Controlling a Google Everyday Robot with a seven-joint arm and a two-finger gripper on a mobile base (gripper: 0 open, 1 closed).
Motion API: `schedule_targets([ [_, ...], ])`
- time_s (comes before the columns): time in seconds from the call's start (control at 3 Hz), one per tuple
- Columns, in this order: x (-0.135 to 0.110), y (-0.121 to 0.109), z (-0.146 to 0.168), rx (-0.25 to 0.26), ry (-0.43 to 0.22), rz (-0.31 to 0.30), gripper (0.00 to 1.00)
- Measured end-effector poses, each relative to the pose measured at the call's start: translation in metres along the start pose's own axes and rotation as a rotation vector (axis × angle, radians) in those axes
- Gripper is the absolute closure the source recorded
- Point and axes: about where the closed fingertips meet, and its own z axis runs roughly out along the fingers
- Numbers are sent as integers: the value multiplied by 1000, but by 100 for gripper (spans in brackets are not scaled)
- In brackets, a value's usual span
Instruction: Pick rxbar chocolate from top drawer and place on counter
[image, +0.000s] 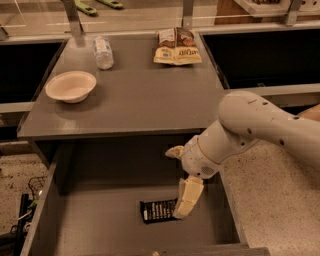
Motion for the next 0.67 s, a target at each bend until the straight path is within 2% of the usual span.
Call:
schedule_targets([
  [0.33,0,0,0,0,0,0,0],
  [0.67,16,11,26,15,-2,33,0],
])
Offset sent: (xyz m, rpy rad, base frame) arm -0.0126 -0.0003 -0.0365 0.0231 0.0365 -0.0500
